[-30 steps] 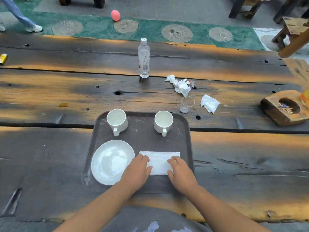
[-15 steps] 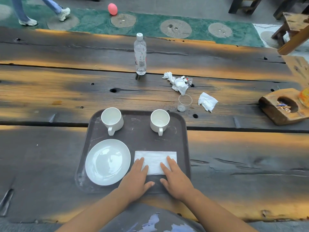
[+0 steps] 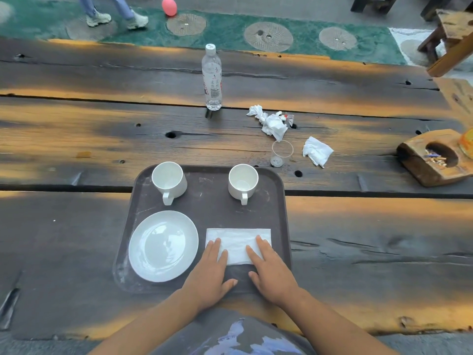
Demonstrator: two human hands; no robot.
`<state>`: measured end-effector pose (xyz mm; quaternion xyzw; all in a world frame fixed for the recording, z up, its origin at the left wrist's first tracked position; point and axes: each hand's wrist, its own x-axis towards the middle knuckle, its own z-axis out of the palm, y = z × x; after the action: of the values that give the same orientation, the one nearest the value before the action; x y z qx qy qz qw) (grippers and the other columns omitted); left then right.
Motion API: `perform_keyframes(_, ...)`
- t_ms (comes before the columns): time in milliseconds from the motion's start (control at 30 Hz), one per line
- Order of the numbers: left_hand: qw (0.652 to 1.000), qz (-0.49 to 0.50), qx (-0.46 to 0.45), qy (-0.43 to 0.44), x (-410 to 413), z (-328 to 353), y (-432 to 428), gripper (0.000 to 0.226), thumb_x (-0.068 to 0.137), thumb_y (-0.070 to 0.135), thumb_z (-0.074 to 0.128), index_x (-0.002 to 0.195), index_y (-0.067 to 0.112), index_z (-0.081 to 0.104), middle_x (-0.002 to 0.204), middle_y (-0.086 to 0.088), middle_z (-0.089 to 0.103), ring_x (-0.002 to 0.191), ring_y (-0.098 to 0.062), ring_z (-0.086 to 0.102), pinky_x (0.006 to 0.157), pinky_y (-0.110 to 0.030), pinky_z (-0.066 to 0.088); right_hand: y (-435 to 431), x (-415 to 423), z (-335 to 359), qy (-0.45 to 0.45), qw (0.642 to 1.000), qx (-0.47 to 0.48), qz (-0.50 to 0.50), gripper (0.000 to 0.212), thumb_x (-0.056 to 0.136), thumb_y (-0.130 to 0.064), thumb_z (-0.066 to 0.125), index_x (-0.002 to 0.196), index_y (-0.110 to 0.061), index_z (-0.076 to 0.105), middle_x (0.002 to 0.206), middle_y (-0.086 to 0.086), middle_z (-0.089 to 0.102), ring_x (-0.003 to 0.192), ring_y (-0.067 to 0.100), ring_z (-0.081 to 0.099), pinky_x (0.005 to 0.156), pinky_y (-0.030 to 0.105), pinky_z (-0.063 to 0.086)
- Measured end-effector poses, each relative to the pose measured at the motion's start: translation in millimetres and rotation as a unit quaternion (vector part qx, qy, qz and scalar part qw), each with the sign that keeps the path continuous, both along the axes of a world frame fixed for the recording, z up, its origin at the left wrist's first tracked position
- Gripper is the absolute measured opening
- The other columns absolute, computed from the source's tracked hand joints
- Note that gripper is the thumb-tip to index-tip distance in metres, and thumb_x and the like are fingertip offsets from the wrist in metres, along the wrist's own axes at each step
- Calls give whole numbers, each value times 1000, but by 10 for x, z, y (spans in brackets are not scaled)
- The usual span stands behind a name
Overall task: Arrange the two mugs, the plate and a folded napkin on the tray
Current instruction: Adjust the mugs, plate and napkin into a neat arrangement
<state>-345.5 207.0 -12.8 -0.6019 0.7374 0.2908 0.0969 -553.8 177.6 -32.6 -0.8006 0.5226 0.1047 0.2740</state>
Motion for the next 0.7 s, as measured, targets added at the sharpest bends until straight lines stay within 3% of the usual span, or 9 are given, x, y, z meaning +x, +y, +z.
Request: perform_keyframes(700,1000,2,-6,17,-140,-17,-182,69,103,37,42,160,7,16,168,-17,-10,156,-32,-8,127,-37,1,-169,-161,-15,-12,1000,7,-18,69,100,-24,48,162,-23,17,171,8,-10,159,24,-5,129,37,13)
